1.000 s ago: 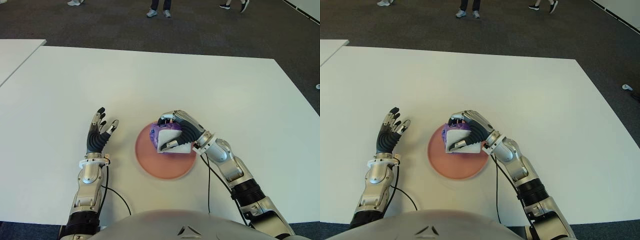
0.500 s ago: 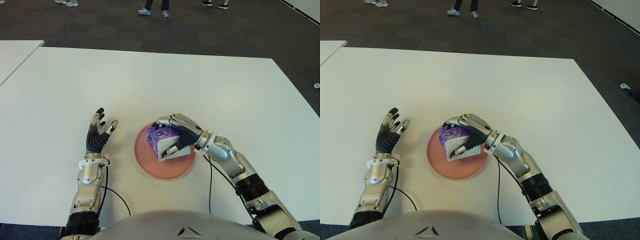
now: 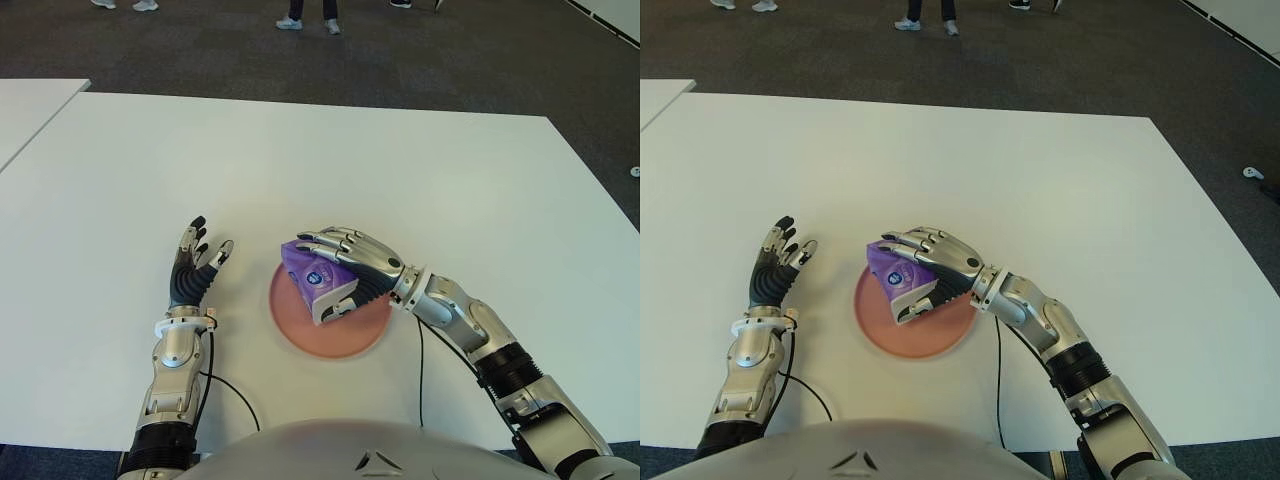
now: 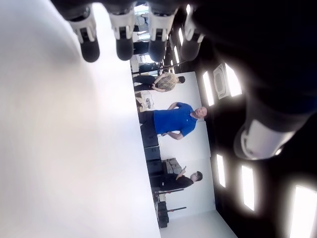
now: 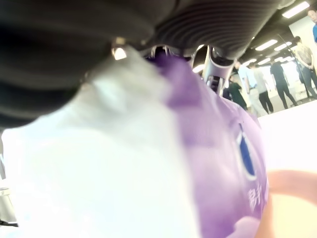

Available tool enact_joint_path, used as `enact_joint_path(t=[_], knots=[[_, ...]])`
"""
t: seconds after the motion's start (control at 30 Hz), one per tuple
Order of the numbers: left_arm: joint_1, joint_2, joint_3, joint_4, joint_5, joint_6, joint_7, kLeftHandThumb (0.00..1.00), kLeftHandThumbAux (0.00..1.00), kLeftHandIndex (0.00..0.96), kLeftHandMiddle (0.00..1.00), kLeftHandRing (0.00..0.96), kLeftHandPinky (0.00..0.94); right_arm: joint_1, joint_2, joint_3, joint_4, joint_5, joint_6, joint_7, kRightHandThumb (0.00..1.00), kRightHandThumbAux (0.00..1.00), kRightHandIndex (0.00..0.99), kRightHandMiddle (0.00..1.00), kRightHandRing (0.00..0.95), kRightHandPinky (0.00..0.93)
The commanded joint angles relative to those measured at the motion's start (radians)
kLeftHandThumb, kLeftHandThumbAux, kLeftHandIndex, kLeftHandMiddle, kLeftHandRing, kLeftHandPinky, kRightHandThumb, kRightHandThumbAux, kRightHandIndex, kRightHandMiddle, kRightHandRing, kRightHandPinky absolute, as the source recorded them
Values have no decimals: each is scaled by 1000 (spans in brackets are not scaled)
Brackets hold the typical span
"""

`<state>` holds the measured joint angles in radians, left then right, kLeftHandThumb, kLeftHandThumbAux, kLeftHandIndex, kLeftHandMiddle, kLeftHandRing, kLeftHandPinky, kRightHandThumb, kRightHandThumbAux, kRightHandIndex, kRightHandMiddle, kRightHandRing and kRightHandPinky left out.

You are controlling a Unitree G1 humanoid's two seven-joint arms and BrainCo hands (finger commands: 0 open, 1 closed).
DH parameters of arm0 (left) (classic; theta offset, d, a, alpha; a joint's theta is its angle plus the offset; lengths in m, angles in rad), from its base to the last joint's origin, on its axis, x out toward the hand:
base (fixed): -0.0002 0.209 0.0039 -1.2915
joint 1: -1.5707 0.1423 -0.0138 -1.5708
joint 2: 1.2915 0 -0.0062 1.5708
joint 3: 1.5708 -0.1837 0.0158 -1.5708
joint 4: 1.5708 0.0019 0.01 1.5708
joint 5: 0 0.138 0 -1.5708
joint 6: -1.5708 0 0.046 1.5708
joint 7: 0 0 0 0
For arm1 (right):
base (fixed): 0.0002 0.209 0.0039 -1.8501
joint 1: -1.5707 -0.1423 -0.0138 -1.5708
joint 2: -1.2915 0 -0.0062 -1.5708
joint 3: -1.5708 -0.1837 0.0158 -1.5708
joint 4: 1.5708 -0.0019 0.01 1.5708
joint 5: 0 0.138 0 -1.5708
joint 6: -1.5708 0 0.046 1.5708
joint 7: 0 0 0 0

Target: Put the tissue paper into the plate.

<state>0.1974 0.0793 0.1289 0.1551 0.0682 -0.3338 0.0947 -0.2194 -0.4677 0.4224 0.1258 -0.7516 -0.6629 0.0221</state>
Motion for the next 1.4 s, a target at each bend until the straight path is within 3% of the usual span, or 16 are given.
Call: enact_joint_path(t=[0.03, 0.7, 0.97, 1.2, 1.4], knots=[[-1, 9, -4, 16, 4, 14, -8, 0, 574, 0, 0, 0, 0, 8, -8, 11, 21, -7, -6, 4, 87, 281, 0, 0, 0, 0], [-5, 9, -3, 25, -1, 19, -6, 0, 563, 0, 0, 0, 0, 22, -22, -3, -15, 38, 1, 72, 67, 305, 0, 0, 0, 0], [-12, 9, -2, 40, 5, 4, 0, 0, 561, 0, 0, 0, 0, 18, -39, -66, -132, 226, 46, 195, 71, 290, 0, 0, 0, 0], [-21, 6, 0, 50, 2, -7, 2, 0, 569, 0, 0, 0, 0, -60, -28, -143, -165, 370, 111, 264, 78, 272, 0, 0, 0, 0], [-28, 7, 1, 56, -8, -9, -8, 0, 568, 0, 0, 0, 0, -137, -53, -224, -166, 495, 175, 333, 101, 265, 0, 0, 0, 0]])
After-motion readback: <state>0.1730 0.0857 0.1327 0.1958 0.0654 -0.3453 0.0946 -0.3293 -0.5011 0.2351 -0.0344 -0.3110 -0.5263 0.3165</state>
